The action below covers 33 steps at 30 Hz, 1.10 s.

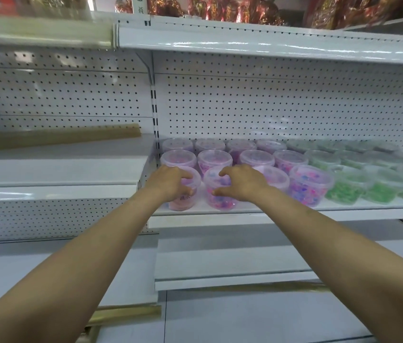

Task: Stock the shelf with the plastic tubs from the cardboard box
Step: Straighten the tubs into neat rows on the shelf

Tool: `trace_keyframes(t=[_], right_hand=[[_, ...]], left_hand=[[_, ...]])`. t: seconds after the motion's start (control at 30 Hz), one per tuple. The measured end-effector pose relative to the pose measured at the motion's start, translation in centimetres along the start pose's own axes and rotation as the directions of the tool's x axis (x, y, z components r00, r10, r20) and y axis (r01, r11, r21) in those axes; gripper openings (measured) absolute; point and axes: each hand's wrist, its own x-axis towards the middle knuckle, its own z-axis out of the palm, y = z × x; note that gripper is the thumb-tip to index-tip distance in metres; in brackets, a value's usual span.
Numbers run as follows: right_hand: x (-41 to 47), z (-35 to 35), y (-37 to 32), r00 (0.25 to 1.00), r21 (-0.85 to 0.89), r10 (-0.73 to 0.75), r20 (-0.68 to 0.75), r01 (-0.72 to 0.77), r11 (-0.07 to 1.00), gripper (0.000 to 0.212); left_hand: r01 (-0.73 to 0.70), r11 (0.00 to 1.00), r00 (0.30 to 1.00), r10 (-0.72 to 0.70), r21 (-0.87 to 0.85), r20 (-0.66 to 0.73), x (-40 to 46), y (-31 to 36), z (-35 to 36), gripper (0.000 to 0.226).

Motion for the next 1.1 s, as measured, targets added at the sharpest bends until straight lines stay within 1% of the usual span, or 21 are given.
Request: trace_keyframes(t=[0.07,0.17,0.27,0.3,0.4,0.43,0.47,0.57,0.6,0.67,0.73,0.8,0.87,0.97,1.0,1.1], right_hand=[[0.0,-0.1,0.1,1.0,0.002,-0.019,0.021,0.019,1.0,0.065],[-0.2,-1.1,1.1,0.99,0.039,-0.077,0.114,0.073,0.997,0.052],[-0.6,-2.1,1.8,0.987,0.04,-0.056,0.147,0.051,0.998,0.058],[-0.6,-2.2,1.6,0.989,0.038,-0.044,0.138,0.039,0.999,0.059],[-0.2,-0.9,0.5,0.996,0.027,-0.024,0.09,0.022,0.999,0.079],[-0.1,-0.4,0.1,0.997,0.028,-0.019,0.069,0.017,0.999,0.081],[0.0,0.1,-0.2,0.999,0.029,-0.02,0.043,0.019,0.999,0.08],[0.0,0.9,-0.5,0.998,0.037,-0.045,-0.038,0.046,0.998,0.066],[-0.1,0.9,-0.3,0.998,0.054,-0.045,-0.037,0.047,0.997,0.063],[-0.1,0.7,0.2,0.999,0.072,-0.049,0.01,0.048,0.996,0.057],[-0.2,0.0,1.2,0.996,0.085,-0.064,0.07,0.058,0.995,0.052],[-0.4,-0.9,1.8,0.991,0.094,-0.067,0.116,0.057,0.994,0.057],[-0.5,-1.3,1.5,0.991,0.106,-0.052,0.125,0.039,0.994,0.054],[-0.2,-0.5,-0.1,0.998,0.108,-0.002,0.064,-0.005,0.994,0.074],[-0.1,0.0,-0.6,0.999,0.095,0.005,0.035,-0.009,0.995,0.077],[0.0,0.8,-1.0,1.0,0.059,-0.01,-0.019,0.011,0.998,0.068]], left_hand=[[0.0,1.0,1.0,0.0,-0.028,0.005,0.0,-0.1,-0.1,0.047],[-0.007,0.999,1.0,0.007,-0.041,0.001,-0.1,-0.3,-0.1,0.046],[-0.007,0.999,1.0,0.007,-0.047,-0.008,-0.3,-0.2,0.1,0.042],[-0.007,0.999,1.0,0.006,-0.047,-0.009,-0.3,-0.2,0.1,0.042],[-0.007,0.999,1.0,0.006,-0.046,-0.014,-0.4,-0.1,0.1,0.044],[-0.006,0.999,1.0,0.005,-0.045,-0.018,-0.5,-0.1,0.1,0.045],[-0.005,0.999,1.0,0.004,-0.045,-0.022,-0.6,-0.1,0.1,0.045],[0.004,0.997,0.999,-0.006,-0.072,-0.036,-0.7,-0.2,0.3,0.049],[0.018,0.996,0.999,-0.022,-0.09,-0.04,-0.8,-0.3,0.3,0.053],[0.052,0.99,0.997,-0.059,-0.128,-0.052,-0.9,-0.5,0.5,0.058],[0.063,0.988,0.995,-0.073,-0.142,-0.071,-1.1,-0.6,0.8,0.057],[0.052,0.99,0.993,-0.065,-0.134,-0.095,-1.4,-0.6,0.9,0.053],[0.048,0.991,0.993,-0.061,-0.127,-0.105,-1.6,-0.4,0.9,0.052],[0.058,0.989,0.993,-0.072,-0.137,-0.097,-1.7,-0.3,0.8,0.053],[0.062,0.986,0.993,-0.077,-0.151,-0.093,-1.6,-0.4,0.9,0.054],[0.064,0.978,0.993,-0.082,-0.196,-0.087,-1.6,-0.8,1.0,0.054]])
